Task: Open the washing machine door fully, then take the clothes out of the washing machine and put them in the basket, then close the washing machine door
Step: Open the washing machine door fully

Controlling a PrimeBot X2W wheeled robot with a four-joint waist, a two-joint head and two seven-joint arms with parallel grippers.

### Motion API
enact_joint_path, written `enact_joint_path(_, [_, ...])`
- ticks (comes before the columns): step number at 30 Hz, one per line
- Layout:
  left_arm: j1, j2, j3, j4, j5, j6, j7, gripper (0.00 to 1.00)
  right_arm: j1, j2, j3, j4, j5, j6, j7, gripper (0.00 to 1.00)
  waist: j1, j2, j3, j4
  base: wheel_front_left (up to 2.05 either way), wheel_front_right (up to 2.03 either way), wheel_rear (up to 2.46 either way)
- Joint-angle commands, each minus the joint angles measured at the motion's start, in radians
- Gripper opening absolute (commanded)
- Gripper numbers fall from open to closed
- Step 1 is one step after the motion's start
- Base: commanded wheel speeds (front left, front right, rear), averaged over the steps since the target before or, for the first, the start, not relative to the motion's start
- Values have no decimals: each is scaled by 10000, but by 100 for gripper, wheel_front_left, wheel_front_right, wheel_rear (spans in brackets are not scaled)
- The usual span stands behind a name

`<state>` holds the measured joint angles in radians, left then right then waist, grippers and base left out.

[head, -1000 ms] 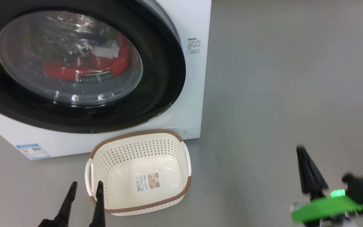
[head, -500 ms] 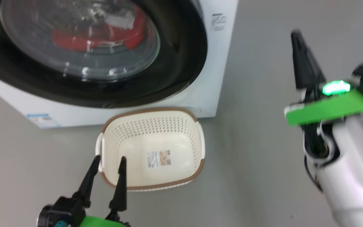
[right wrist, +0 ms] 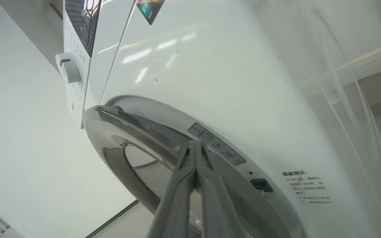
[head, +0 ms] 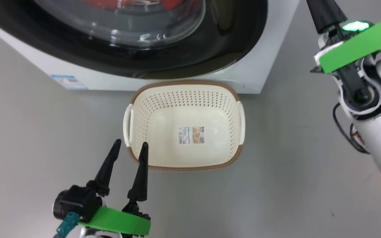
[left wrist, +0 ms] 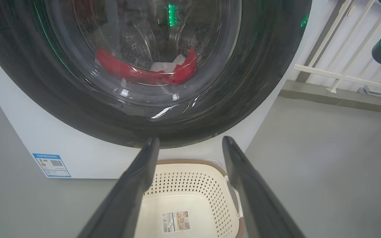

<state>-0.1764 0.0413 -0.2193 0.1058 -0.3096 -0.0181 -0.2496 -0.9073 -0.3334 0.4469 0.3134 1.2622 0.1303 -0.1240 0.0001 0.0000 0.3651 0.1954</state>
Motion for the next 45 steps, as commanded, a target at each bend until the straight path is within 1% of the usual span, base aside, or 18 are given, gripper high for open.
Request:
enact_joint_path(1, [-266, 89, 252, -249, -70, 45, -122, 100, -255, -61, 174, -311, 466, 4, 294, 0, 0, 0, 559, 486, 0, 0, 0])
enact_joint_path(7, [-515, 89, 34, -289, -255, 43, -122, 100, -1077, -588, 229, -161, 2486, 4, 1954, 0, 0, 0, 1034, 800, 0, 0, 0])
enact_joint_path(11, [-625, 89, -60, -326, -378, 74, -122, 100, -1395, -850, 179, 72, 3237, 4, 3015, 0, 0, 0, 1251, 962, 0, 0, 0])
enact_joint_path(14, [-680, 89, -99, -334, -434, 81, -122, 100, -1588, -957, 114, 197, 3455, 4, 3467, 0, 0, 0, 1374, 1044, 0, 0, 0])
enact_joint_path(18, [-713, 89, -109, -339, -498, 94, -122, 100, -1732, -937, 38, 335, 3650, 4, 3895, 0, 0, 0, 1460, 1103, 0, 0, 0])
enact_joint_path(28, [-795, 89, -147, -295, -610, 92, -122, 100, -1820, -757, 111, 571, 3721, 4, 4681, 0, 0, 0, 1466, 1163, 0, 0, 0])
enact_joint_path(37, [-611, 89, -138, -190, -547, 88, -122, 100, -1118, -620, 144, 459, 3722, 4, 5117, 0, -1, 0, 900, 1043, 0, 0, 0])
enact_joint_path(45, [-469, 89, -195, -130, -509, 93, -122, 100, -501, -321, 296, 277, 3614, 4, 5364, 0, -1, 0, 528, 918, 0, 0, 0])
